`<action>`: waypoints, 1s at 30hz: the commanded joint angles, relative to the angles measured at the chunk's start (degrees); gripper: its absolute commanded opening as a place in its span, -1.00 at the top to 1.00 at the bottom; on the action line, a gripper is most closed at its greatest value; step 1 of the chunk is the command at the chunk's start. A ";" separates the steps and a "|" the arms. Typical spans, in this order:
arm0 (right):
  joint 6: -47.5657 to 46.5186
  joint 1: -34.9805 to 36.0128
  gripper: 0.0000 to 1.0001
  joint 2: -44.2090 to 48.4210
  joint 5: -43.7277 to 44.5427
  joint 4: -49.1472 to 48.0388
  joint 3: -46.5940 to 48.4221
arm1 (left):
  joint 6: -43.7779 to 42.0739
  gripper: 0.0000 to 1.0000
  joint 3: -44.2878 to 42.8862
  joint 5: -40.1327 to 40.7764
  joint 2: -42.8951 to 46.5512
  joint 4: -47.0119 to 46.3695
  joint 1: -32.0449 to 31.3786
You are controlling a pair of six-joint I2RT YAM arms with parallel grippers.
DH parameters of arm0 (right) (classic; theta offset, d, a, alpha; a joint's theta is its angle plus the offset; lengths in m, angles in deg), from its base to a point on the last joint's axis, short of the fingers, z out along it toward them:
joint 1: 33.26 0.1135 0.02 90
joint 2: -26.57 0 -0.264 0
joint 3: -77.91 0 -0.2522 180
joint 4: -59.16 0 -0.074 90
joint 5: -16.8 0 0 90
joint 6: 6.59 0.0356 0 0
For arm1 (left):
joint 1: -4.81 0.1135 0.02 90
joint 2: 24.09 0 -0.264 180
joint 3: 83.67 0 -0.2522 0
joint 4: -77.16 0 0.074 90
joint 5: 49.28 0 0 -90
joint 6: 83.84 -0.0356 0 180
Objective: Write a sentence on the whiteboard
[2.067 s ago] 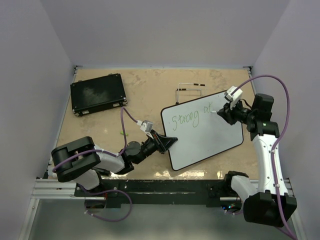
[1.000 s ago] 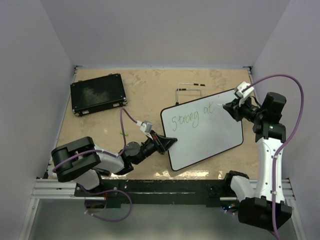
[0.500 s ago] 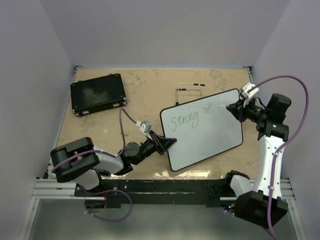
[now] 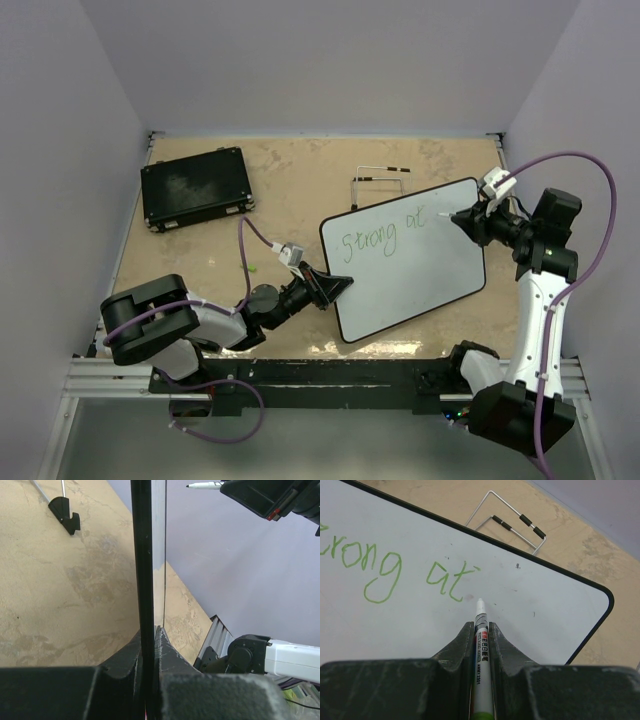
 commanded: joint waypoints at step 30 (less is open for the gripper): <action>-4.75 -0.43 1.00 -1.01 -3.83 4.57 0.91 | -5.42 1.00 1.70 -1.04 1.18 -0.61 0.47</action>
